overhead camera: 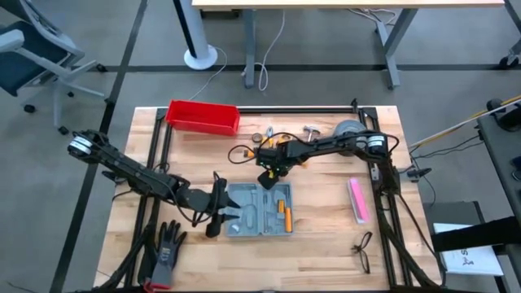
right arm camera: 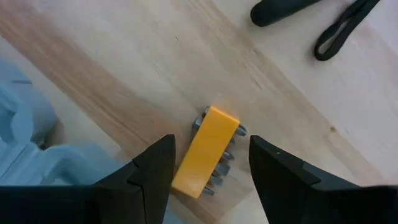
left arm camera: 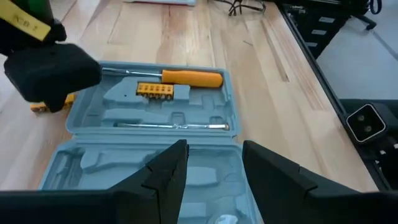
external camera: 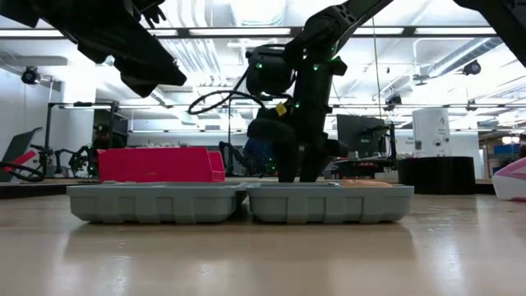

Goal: Prefit tool cases
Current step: Put the set of interchangeable screwdriver bits into the gray toolbox

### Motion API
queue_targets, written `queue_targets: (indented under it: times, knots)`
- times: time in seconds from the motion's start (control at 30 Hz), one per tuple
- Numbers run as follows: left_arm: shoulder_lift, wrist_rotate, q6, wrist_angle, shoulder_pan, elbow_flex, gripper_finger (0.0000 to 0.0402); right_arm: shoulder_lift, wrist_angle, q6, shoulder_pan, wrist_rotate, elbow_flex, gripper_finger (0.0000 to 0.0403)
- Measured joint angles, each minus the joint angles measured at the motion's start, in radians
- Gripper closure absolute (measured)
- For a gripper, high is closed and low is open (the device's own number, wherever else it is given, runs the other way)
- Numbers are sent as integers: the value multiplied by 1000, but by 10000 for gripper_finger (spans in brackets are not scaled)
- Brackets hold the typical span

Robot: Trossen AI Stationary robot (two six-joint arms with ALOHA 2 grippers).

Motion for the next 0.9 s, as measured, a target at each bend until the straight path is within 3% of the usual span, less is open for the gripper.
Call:
queue_targets:
  times: [0.57, 0.9]
  knots:
    - [0, -2, 24, 24, -1, -33, 239, 31, 6, 23, 5, 5, 3, 219]
    - [0, 1, 20, 44, -4, -61, 239, 33, 7, -61, 2, 22, 2, 227]
